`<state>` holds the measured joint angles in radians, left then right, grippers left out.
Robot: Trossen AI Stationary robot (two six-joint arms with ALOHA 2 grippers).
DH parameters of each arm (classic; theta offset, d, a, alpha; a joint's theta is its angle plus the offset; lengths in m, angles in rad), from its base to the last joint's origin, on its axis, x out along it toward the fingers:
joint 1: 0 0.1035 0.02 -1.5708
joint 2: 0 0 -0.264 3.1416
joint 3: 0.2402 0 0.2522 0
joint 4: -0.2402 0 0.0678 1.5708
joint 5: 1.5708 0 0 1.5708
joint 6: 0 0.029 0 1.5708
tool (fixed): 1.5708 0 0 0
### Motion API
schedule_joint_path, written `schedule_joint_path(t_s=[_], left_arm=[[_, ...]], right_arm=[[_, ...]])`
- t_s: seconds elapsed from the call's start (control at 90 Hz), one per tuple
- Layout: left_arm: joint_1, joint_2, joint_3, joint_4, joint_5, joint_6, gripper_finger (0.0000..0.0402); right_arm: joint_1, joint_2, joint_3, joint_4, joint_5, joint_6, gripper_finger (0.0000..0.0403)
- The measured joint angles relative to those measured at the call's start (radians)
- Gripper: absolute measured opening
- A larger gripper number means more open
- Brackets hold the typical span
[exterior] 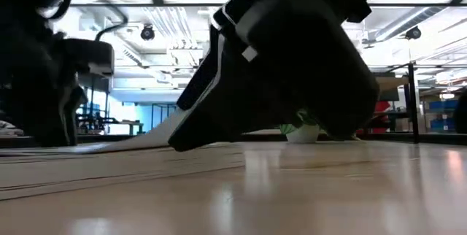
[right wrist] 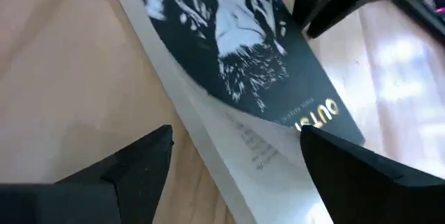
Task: Stock shelves
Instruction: Put the black book into the black desk organizer on the shelf
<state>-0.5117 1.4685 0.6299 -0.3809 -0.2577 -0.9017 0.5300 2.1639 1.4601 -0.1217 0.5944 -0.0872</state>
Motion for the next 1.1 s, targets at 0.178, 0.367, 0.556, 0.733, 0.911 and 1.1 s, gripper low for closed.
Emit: schedule_joint_path(t_s=[0.178, 0.367, 0.556, 0.733, 0.911, 1.1], left_arm=[[0.000, 0.000, -0.035, 0.033, -0.006, -0.013, 0.0105], [0.000, 0.000, -0.043, 0.059, -0.007, -0.015, 0.0101], [0.000, 0.001, -0.042, 0.062, -0.008, -0.003, 0.0101], [0.000, 0.001, -0.043, 0.068, -0.008, 0.002, 0.0100], [0.000, 0.002, -0.043, 0.095, -0.012, 0.032, 0.0106], [0.000, 0.003, -0.045, 0.153, -0.014, 0.109, 0.0110]], right_arm=[[0.017, -0.003, 0.050, 0.009, 0.005, -0.042, 0.0284], [0.014, -0.003, 0.063, 0.009, -0.007, -0.071, 0.0275], [-0.019, 0.026, 0.064, 0.009, -0.129, -0.071, 0.0273], [-0.056, 0.075, 0.067, 0.007, -0.209, -0.062, 0.0271], [-0.083, 0.080, 0.071, 0.010, -0.229, -0.061, 0.0259], [-0.109, 0.081, 0.086, -0.001, -0.241, -0.056, 0.0240]])
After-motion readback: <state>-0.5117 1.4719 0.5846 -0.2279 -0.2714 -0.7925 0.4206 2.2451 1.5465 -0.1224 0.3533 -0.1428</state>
